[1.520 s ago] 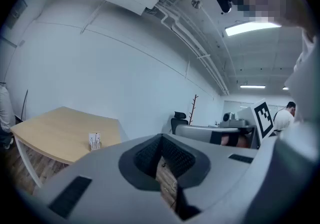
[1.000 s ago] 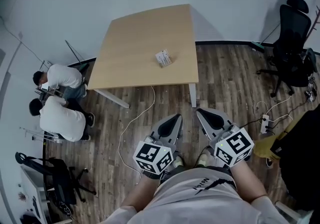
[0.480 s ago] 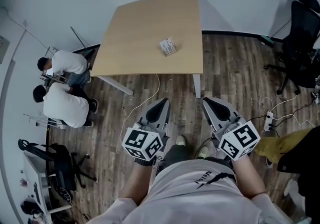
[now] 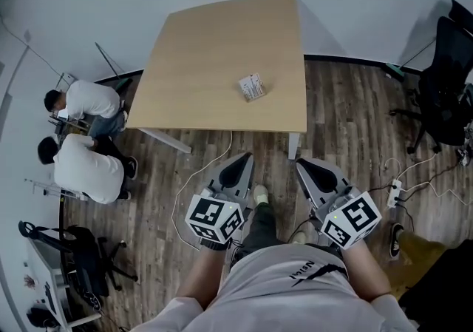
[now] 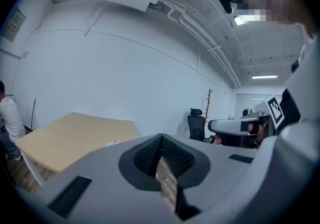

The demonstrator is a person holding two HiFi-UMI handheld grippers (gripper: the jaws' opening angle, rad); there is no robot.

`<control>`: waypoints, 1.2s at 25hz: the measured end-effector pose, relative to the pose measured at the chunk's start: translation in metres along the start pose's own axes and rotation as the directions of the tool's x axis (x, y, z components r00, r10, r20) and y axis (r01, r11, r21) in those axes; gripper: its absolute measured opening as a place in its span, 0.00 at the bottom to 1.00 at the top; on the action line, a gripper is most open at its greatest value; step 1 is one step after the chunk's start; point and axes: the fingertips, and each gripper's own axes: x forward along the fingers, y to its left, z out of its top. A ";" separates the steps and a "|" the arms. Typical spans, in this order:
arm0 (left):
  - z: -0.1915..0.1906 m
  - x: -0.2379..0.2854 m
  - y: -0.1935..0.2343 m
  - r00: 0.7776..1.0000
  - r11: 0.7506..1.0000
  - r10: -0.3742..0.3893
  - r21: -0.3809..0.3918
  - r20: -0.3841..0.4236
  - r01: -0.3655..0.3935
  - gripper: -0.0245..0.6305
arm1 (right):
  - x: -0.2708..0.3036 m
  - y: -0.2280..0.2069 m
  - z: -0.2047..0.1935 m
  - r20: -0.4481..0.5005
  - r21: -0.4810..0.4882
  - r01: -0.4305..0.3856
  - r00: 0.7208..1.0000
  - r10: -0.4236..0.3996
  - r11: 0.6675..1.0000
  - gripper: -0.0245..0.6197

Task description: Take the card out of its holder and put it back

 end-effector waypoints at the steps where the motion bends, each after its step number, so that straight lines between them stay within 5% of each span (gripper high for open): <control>1: 0.000 0.008 0.011 1.000 1.000 -0.006 0.005 -0.005 0.006 0.06 | 0.013 -0.004 0.000 -0.003 0.000 0.003 1.000 -0.003 1.000 0.06; 14: -0.013 0.107 0.167 0.990 0.991 -0.122 0.038 -0.078 0.125 0.06 | 0.192 -0.036 -0.006 -0.035 -0.001 0.057 0.998 -0.057 0.998 0.06; 27: -0.073 0.196 0.247 0.969 0.984 -0.179 -0.006 -0.170 0.181 0.06 | 0.250 -0.077 -0.014 -0.063 0.011 0.080 0.995 -0.079 0.997 0.06; 30: -0.095 0.220 0.260 0.963 0.985 -0.169 -0.012 -0.211 0.170 0.16 | 0.259 -0.096 -0.022 -0.069 0.029 0.069 0.995 -0.066 0.997 0.06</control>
